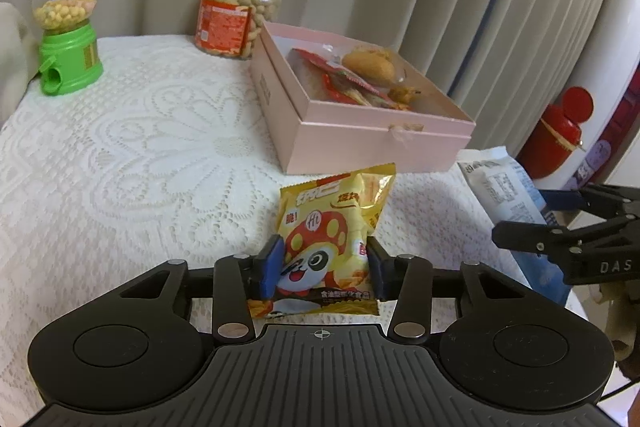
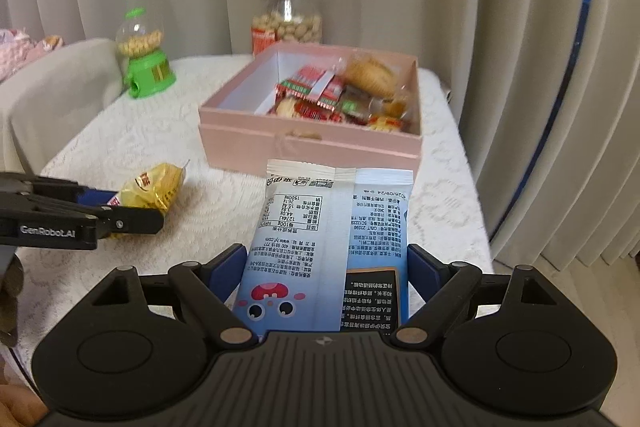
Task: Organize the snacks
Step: 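Lift the panda chips bag and drop it into the pink box with the left tool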
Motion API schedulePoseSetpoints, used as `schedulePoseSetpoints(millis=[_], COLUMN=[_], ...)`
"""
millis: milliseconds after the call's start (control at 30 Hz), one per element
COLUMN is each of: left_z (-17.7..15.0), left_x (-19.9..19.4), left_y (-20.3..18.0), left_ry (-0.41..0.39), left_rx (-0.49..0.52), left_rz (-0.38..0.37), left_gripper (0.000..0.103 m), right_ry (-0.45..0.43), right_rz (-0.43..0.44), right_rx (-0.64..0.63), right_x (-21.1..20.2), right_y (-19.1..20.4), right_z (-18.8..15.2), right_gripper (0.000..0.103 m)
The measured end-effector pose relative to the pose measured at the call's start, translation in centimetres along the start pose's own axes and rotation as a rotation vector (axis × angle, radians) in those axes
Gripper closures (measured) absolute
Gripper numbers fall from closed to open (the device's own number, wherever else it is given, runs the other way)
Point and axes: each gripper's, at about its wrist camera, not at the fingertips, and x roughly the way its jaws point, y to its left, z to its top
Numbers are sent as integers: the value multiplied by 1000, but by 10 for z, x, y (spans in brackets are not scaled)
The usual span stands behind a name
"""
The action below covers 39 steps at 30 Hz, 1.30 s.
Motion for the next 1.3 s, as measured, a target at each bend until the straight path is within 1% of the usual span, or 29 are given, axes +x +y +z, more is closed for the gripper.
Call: schedulePoseSetpoints(millis=[100, 200, 433, 633, 700, 767, 867, 933, 967, 1000, 1033, 1067, 1100, 1133, 1167, 1200, 1267, 1300], left_z=[3, 4, 6, 10, 17, 30, 66, 99, 113, 131, 144, 151, 156, 155, 152, 149, 138, 132], left_x=[-6, -13, -27, -40, -50, -61, -71, -62, -54, -36, -16, 2, 20, 27, 31, 30, 23, 18], left_y=[-4, -12, -29, -43, -44, -44, -42, -42, -41, -35, -28, -23, -19, -18, -16, -12, 0, 6], left_ry=[-21, -36, -64, -93, -122, -170, -260, -313, -317, -300, -263, -231, -209, -210, -223, -236, -256, -266], left_rx=[6, 31, 73, 98, 88, 74, 54, 31, 7, -43, -91, -125, -134, -117, -100, -112, -183, -209], left_rz=[-12, -16, -54, -91, -119, -137, -148, -178, -205, -247, -264, -248, -178, -122, -90, -104, -153, -162], left_gripper=[65, 69, 71, 71, 71, 71, 71, 71, 70, 69, 68, 69, 70, 70, 70, 70, 70, 70], right_ry=[-6, 2, 7, -12, -30, -72, -170, -220, -237, -254, -267, -279, -287, -285, -278, -273, -269, -268], right_rz=[4, 14, 25, 24, 19, 17, 22, 24, 22, 15, 1, -16, -36, -48, -52, -45, -22, -10], right_rx=[6, 9, 14, 39, 42, 41, 47, 61, 64, 64, 59, 51, 45, 47, 53, 57, 62, 66], right_x=[-4, -1, -1, -10, -17, -30, -58, -73, -77, -81, -83, -84, -83, -82, -79, -76, -72, -69], right_y=[0, 2, 3, -5, -8, -12, -22, -31, -34, -36, -37, -36, -37, -37, -38, -39, -40, -40], right_z=[-1, -2, -4, -4, -2, 8, 33, 49, 56, 62, 68, 72, 77, 81, 87, 92, 103, 112], right_gripper=[17, 17, 17, 17, 17, 17, 17, 17, 17, 17, 17, 17, 17, 17, 17, 17, 17, 17])
